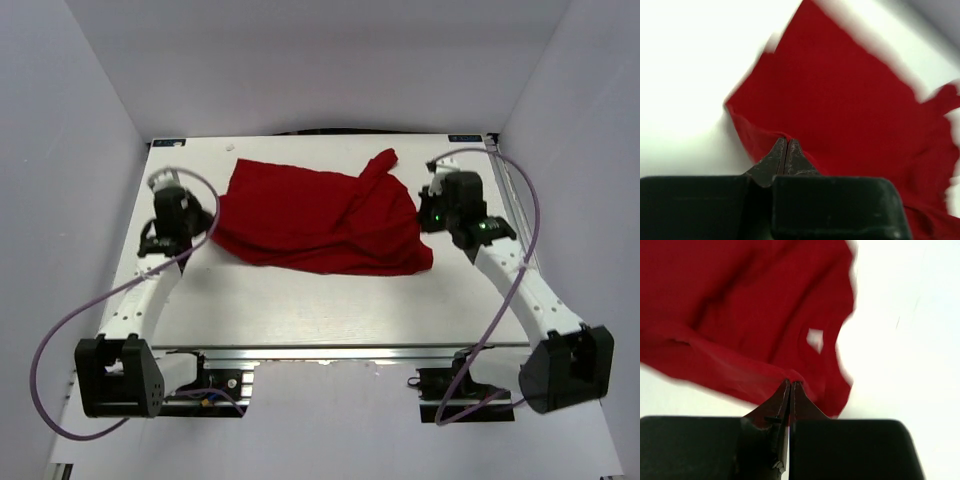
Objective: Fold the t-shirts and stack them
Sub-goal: Flatten out the tshirt
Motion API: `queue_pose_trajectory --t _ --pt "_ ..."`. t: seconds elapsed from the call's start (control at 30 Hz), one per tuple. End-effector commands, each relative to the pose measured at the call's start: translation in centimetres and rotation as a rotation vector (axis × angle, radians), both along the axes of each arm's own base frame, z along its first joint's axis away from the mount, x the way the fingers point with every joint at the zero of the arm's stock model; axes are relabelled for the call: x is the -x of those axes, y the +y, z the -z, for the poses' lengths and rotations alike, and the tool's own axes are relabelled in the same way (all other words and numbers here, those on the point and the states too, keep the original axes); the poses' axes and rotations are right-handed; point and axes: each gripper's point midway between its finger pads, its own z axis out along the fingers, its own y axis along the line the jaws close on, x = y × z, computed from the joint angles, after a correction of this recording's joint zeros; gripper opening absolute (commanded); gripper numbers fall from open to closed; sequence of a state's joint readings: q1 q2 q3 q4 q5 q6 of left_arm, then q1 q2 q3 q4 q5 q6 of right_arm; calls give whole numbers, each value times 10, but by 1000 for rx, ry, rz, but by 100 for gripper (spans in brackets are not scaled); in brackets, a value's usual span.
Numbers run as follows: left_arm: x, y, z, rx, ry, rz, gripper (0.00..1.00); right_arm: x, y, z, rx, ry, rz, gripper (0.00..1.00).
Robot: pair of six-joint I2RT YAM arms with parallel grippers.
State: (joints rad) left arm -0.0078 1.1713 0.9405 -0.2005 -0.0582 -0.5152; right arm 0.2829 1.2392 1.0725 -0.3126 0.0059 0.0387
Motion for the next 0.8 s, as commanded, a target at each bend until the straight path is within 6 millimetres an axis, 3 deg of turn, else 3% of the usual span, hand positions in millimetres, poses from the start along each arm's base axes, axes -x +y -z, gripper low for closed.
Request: queue_pose_trajectory --t 0.0,0.03,0.1,0.17,0.3,0.4,0.47,0.53,0.57,0.6,0.67,0.7,0.77 --pt "35 10 30 67 18 -103 0 26 -8 -46 -113 -125 75 0" --pt "40 9 38 96 25 -112 0 43 -12 -24 -126 -56 100 0" --pt "52 4 52 120 45 -103 0 60 -16 -12 -134 -22 111 0" --pt "68 4 75 132 105 -116 0 81 -23 -7 -153 -13 137 0" --pt "88 3 89 139 136 -115 0 106 -26 -2 -172 24 132 0" --pt "102 5 89 131 147 -126 0 123 -24 -2 -181 76 114 0" --pt "110 9 63 126 66 -138 0 133 -27 -22 -207 18 110 0" --pt "118 20 36 102 -18 -188 0 144 -32 -62 -250 -101 106 0" --pt "127 23 7 101 -92 -201 0 148 -35 -76 -257 -137 111 0" --pt "133 28 -9 93 -128 -220 0 156 -39 -102 -263 -194 105 0" --pt "145 33 -46 73 -214 -231 0 170 -44 -137 -278 -286 91 0" --pt "153 33 -83 73 -296 -227 0 182 -50 -173 -293 -385 89 0" --pt "164 36 -118 63 -361 -236 0 197 -59 -207 -302 -468 97 0"
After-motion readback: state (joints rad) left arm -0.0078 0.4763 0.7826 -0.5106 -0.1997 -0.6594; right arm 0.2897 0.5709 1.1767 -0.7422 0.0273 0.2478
